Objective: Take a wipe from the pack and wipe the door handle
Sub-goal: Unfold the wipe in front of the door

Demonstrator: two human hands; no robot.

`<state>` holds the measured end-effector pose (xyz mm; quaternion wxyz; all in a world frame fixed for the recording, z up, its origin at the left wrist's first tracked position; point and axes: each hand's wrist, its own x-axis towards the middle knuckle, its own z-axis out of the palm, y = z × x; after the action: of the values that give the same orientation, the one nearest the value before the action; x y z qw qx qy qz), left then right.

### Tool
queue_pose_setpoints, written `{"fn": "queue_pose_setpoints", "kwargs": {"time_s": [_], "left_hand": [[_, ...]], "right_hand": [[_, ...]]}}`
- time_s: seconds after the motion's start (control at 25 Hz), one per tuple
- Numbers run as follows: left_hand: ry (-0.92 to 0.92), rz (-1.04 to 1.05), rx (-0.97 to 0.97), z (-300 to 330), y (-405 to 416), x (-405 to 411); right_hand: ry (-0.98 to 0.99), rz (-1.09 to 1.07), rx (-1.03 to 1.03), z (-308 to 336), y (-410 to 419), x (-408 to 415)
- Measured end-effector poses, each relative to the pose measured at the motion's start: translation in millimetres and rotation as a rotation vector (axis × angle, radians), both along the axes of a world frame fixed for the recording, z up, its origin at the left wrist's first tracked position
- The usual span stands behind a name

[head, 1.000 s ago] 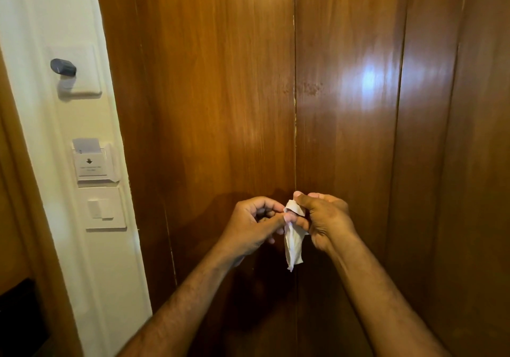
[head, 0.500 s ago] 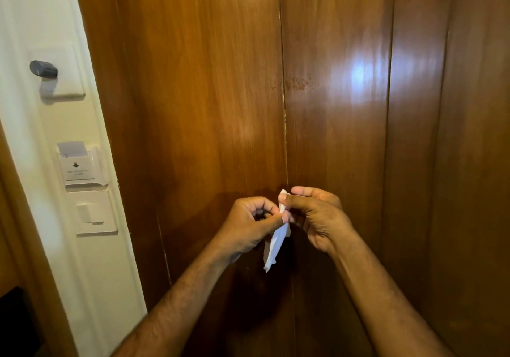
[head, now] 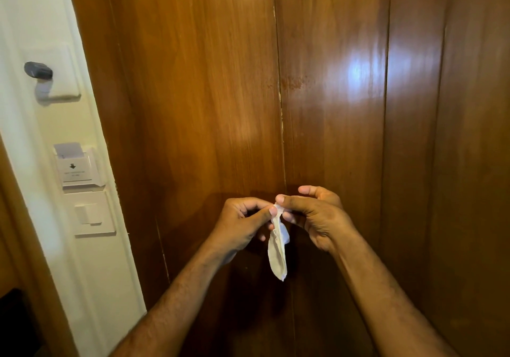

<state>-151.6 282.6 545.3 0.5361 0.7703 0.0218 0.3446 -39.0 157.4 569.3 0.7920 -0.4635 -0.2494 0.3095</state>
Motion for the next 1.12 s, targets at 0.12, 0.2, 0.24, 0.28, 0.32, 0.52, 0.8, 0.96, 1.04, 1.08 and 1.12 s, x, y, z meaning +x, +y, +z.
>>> {"fn": "queue_pose_setpoints", "kwargs": {"time_s": [0.12, 0.2, 0.24, 0.28, 0.32, 0.52, 0.8, 0.96, 1.04, 1.08, 1.12], "left_hand": [[0.008, 0.025, 0.017, -0.1, 3.4, -0.4], [0.009, 0.036, -0.012, -0.4, 0.4, -0.8], [0.004, 0.066, -0.05, -1.3, 0.4, -0.5], [-0.009, 0.119, -0.099, -1.8, 1.6, -0.7], [-0.033, 0.175, -0.154, -2.1, 3.6, -1.5], [0.019, 0.041, 0.006, -0.8, -7.5, -1.1], [0.005, -0.074, -0.091, -0.3, -16.8, 4.6], [-0.036, -0.014, -0.27, 2.4, -14.4, 5.1], [-0.056, 0.012, -0.325, 1.6, -15.5, 6.2], [-0.063, 0.024, -0.348, 1.1, -17.4, 6.4], [-0.071, 0.038, -0.371, 0.5, -18.7, 6.9]], "right_hand": [[-0.049, 0.061, -0.054, 1.6, -5.0, 5.5], [-0.097, 0.095, -0.089, 1.0, -9.0, 9.2], [-0.109, 0.107, -0.106, 1.0, -13.0, 12.0], [-0.11, 0.116, -0.12, 1.1, -17.2, 15.6], [-0.101, 0.12, -0.132, 1.1, -21.4, 18.8], [-0.068, 0.12, -0.093, -1.9, -23.0, 16.1], [0.067, 0.13, -0.02, -7.9, -18.2, 9.5], [0.096, 0.149, 0.014, -10.6, -21.0, 14.0], [-0.042, 0.112, -0.047, -13.3, -22.7, 13.1], [-0.124, 0.078, -0.064, -15.3, -23.3, 11.7], [-0.199, 0.045, -0.059, -16.9, -23.8, 9.6]]}}
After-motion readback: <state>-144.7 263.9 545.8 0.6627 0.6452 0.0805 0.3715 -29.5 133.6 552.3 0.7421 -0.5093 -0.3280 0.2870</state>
